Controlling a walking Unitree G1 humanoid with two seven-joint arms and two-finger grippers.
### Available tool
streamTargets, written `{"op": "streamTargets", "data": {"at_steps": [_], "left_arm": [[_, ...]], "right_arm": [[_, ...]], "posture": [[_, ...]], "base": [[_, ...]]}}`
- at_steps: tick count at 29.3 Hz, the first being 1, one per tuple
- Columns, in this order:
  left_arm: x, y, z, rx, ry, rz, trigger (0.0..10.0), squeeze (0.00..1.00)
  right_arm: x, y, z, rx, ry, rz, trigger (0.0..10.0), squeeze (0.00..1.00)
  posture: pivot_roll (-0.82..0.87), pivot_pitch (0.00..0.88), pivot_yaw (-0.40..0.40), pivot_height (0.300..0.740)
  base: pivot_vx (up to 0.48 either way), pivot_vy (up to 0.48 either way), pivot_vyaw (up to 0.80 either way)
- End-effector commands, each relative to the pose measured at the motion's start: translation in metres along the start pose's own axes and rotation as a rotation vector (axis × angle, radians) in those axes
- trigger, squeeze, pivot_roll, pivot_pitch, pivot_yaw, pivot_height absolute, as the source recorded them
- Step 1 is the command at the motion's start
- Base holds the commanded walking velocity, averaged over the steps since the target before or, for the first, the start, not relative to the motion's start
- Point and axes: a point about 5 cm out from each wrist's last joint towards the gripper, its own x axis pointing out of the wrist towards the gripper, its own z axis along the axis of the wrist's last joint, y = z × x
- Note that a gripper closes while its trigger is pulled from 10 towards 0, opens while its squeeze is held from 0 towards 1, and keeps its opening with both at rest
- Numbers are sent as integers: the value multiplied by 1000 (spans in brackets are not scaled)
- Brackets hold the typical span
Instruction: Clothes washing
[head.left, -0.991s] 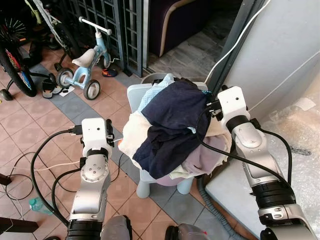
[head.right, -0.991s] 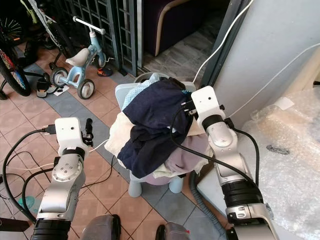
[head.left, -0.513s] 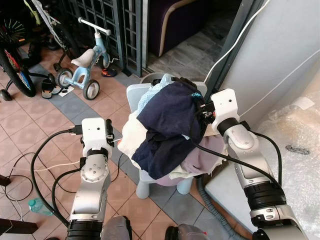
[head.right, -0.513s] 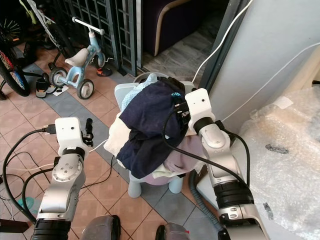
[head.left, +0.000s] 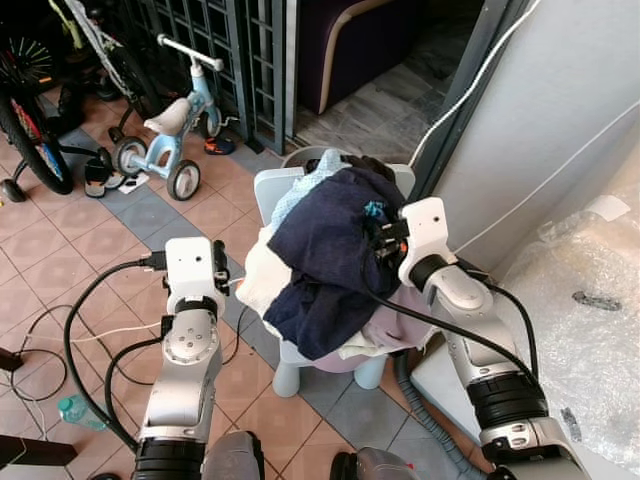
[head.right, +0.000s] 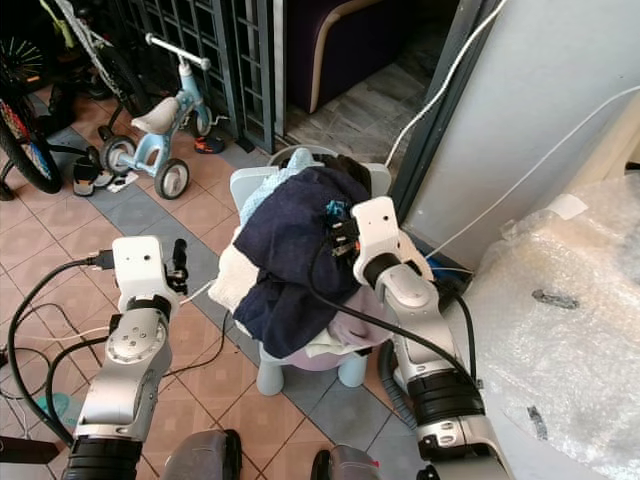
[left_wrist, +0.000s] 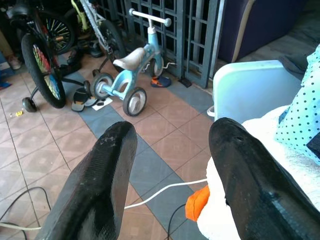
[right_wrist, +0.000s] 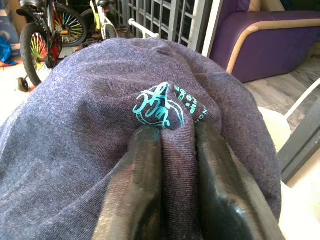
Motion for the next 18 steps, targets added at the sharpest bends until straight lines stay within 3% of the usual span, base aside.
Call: {"op": "streamTargets", "data": {"at_steps": [1,13,18], "left_arm": [[1,-2,-2,-1,13,-10,10000,0],[3,-3,-1,-1,6,-13,10000,0],[4,-3,0,-3,5,-14,10000,0]], "right_arm": [[-1,-8,3,20,-28,-45,0,0],[-2,-14,23,139,-163,-99,0,0],[1,-20,51,210,-265,-94,0,0]], "posture": [[49,65,-22,740],[52,43,-22,740],[47,44,-18,740]], "base": [[0,0,0],[0,0,0],[0,0,0]]}}
